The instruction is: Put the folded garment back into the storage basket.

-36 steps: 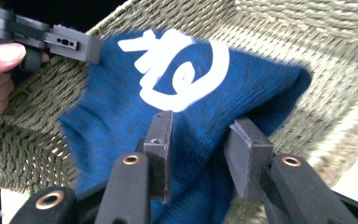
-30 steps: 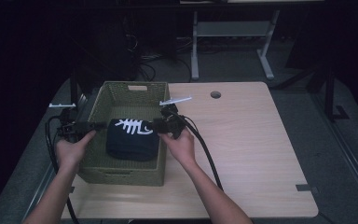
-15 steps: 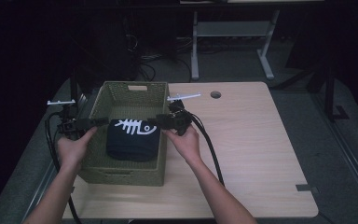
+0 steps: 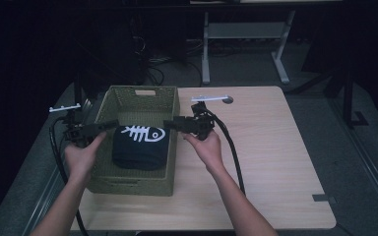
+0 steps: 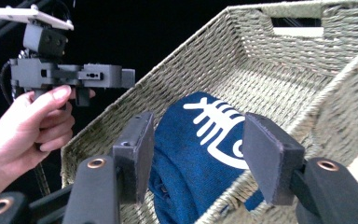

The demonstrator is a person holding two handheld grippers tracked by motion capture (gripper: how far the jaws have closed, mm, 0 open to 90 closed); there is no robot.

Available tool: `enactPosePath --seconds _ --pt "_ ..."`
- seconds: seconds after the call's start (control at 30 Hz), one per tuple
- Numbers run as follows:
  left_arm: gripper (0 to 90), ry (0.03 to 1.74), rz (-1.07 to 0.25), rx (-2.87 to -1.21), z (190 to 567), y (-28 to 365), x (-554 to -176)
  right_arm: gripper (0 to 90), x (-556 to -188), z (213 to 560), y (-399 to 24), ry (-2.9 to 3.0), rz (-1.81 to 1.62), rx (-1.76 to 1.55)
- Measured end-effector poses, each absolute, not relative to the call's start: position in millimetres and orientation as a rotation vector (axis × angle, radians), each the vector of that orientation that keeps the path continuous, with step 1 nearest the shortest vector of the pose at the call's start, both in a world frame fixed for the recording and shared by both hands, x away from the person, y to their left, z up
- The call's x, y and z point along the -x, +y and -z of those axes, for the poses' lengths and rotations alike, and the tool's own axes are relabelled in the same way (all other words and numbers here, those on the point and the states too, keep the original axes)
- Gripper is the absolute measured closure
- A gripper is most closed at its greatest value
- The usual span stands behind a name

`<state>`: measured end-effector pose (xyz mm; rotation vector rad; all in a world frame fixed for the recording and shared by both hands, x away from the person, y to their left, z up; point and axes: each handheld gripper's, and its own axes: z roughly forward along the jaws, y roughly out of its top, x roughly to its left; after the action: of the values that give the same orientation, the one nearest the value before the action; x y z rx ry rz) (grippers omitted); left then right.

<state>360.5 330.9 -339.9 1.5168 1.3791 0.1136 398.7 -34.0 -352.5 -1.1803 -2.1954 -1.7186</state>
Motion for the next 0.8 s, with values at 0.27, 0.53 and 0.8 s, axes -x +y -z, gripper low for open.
enactPosePath --seconds 0.27,0.53,0.8 --pt "46.1 1.352 -0.118 -1.495 334 329 -355 39.6 -400 348 -49 -2.162 1.749 1.193" --pt "43.0 1.33 -0.146 -1.499 329 325 -350 36.1 -399 347 -59 -2.173 1.768 1.182" --pt "40.6 1.307 -0.161 -1.52 326 315 -347 34.4 -397 349 -77 -2.171 1.779 1.203"
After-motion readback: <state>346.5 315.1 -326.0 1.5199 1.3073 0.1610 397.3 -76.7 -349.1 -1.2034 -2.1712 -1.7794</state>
